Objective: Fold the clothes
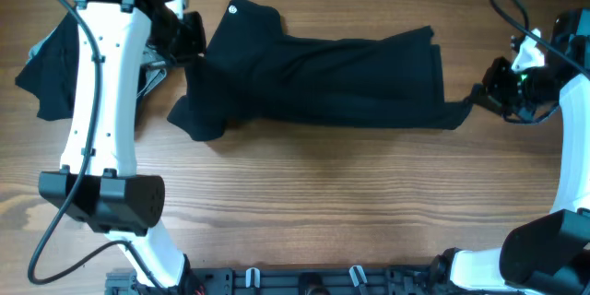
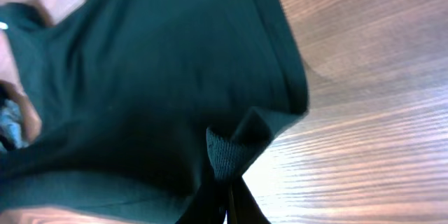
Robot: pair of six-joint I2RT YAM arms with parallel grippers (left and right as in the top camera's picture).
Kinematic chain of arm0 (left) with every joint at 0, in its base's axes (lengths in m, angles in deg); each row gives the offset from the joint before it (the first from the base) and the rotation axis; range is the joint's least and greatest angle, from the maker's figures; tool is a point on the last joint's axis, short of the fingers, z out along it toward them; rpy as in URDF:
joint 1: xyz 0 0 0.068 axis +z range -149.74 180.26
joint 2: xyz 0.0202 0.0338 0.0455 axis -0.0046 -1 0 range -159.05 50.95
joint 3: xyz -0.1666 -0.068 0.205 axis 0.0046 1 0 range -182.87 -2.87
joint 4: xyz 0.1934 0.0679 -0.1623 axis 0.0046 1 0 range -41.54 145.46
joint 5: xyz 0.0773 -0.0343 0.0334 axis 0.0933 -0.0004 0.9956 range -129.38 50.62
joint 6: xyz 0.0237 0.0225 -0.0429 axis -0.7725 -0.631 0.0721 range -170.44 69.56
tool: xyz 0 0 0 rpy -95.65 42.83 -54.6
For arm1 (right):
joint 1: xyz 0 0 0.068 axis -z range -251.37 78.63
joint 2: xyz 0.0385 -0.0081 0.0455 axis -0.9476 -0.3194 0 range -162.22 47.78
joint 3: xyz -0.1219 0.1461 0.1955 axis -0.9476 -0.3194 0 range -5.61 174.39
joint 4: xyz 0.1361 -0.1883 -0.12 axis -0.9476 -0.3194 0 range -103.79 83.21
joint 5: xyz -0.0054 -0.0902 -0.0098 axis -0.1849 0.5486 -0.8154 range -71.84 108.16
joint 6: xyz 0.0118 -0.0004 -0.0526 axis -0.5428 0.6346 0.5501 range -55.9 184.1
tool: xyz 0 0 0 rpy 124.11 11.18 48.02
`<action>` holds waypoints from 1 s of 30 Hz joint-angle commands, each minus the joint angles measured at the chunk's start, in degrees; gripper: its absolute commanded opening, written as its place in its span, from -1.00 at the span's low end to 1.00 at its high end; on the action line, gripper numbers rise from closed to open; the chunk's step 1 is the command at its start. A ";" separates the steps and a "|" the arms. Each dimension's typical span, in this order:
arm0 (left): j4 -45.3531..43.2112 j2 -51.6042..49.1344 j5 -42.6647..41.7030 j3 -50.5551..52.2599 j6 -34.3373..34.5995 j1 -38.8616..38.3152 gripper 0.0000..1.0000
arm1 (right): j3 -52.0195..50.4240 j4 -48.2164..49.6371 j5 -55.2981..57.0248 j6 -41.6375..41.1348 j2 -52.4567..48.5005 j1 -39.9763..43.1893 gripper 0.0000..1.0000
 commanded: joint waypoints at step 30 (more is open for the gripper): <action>-3.02 23.39 -4.63 63.12 18.80 -7.54 -0.52 | -26.03 7.98 28.00 -14.51 0.15 -0.04 0.17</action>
